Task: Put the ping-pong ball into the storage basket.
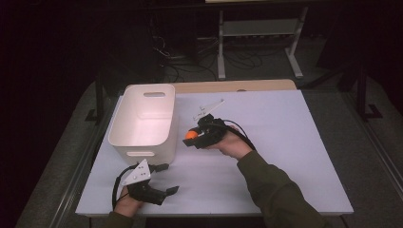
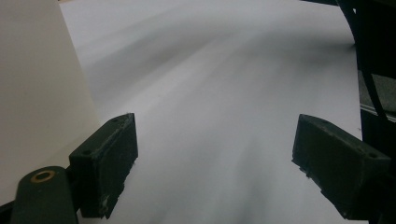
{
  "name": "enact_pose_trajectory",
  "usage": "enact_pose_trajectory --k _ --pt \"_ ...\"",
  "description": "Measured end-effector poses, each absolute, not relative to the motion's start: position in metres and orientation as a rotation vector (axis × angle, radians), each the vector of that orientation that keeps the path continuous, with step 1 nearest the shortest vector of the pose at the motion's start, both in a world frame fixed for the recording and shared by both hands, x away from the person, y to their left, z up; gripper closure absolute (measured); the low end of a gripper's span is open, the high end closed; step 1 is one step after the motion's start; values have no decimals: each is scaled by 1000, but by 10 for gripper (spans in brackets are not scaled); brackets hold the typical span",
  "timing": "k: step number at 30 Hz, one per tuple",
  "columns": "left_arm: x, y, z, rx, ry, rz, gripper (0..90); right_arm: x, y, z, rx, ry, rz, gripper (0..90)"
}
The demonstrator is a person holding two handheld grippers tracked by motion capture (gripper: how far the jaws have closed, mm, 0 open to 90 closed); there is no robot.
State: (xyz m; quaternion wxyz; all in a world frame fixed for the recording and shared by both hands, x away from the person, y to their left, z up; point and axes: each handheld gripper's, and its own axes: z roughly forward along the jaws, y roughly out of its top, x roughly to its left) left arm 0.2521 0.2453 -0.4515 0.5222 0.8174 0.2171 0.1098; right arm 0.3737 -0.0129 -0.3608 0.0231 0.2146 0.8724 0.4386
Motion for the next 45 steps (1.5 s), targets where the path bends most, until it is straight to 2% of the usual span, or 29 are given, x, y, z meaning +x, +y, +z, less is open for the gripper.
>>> enact_pose_trajectory --k 24,45 --pt "252 245 -451 1960 519 265 140 380 -10 -320 638 2671 1424 497" --pt "252 245 -452 1956 521 263 140 388 12 -291 578 2657 1467 497"
